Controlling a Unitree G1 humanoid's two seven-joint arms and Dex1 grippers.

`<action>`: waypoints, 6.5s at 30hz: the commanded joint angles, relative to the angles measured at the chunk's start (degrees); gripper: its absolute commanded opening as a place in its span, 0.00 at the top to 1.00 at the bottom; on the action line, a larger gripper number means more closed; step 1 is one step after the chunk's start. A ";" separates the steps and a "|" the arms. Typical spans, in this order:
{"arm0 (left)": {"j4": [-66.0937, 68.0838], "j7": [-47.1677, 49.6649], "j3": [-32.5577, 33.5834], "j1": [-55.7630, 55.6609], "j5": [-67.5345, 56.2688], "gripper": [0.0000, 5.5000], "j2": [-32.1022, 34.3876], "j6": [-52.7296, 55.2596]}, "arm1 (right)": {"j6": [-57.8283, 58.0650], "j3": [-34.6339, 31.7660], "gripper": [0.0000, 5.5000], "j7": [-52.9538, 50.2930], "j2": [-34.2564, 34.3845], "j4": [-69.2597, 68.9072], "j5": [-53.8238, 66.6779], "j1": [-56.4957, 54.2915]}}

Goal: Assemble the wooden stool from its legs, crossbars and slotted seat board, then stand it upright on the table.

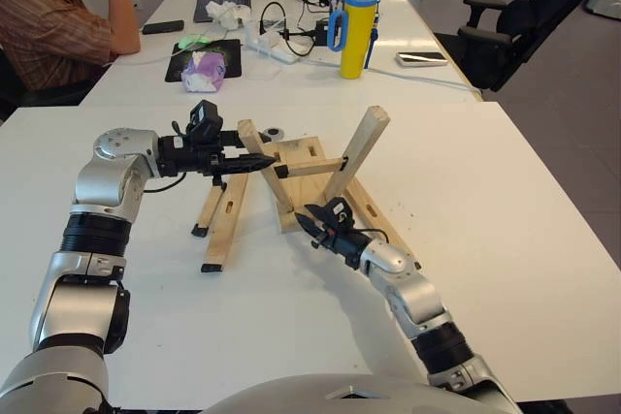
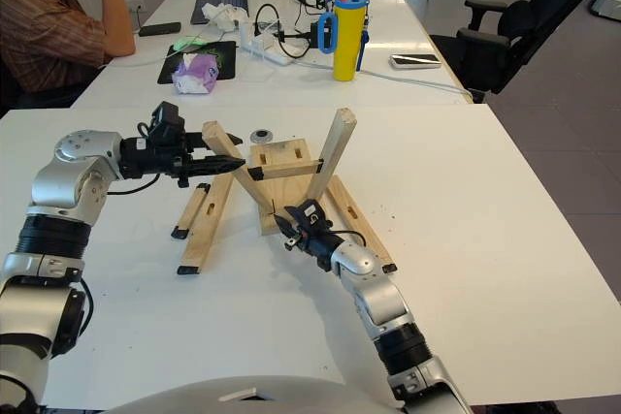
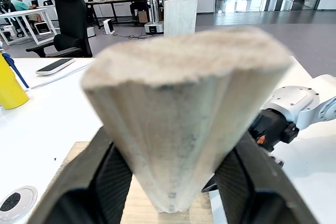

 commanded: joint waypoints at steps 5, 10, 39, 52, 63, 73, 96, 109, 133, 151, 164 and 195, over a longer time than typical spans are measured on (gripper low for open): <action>3.48 -0.13 -3.14 2.23 5.47 0.55 -0.90 -0.50 | 5.11 -0.38 1.00 -4.06 0.31 7.02 -5.08 -0.91; 1.67 0.35 0.19 3.42 3.48 0.43 -0.57 3.16 | 8.61 1.34 1.00 -3.46 -0.51 6.58 -6.98 -0.23; -22.15 40.80 0.17 6.34 -4.93 0.29 -7.27 21.65 | 7.34 1.50 1.00 -1.61 0.25 14.85 -8.60 -3.85; -23.80 52.13 -4.68 9.90 -5.01 0.29 -8.50 22.77 | 6.00 1.16 1.00 -0.58 0.36 17.98 -8.50 -6.21; -23.58 60.99 2.78 0.26 4.98 0.29 -17.23 3.17 | 4.61 0.51 1.00 0.71 -0.36 19.77 -8.26 -7.47; -45.37 52.31 10.54 5.98 -19.10 0.29 -16.30 14.87 | 7.23 -5.78 1.00 9.00 -0.81 -13.88 9.02 -4.64; -42.52 29.88 -17.41 24.93 -2.62 0.29 4.91 28.92 | 8.94 -9.74 1.00 24.40 -17.17 2.92 9.90 -24.07; -41.10 36.03 -22.50 25.99 3.12 0.29 -2.18 34.21 | 11.74 -0.41 1.00 25.28 -12.12 -6.99 8.49 -18.70; -41.61 33.32 -20.91 28.36 6.11 0.29 1.39 34.58 | 9.28 3.35 1.00 23.77 -17.60 3.93 -2.03 -25.81; -47.47 31.70 -16.05 30.97 5.29 0.29 7.43 38.13 | -1.16 16.33 1.00 36.20 -20.43 22.43 -21.90 -27.86; -34.09 33.86 -9.76 28.78 10.58 0.29 9.60 31.25 | 19.01 15.96 1.00 46.07 -26.50 -14.18 -9.48 -13.31; -4.50 27.96 1.70 9.77 21.08 0.29 15.18 14.95 | 16.06 -0.33 1.00 19.68 -7.15 -11.01 0.62 -12.85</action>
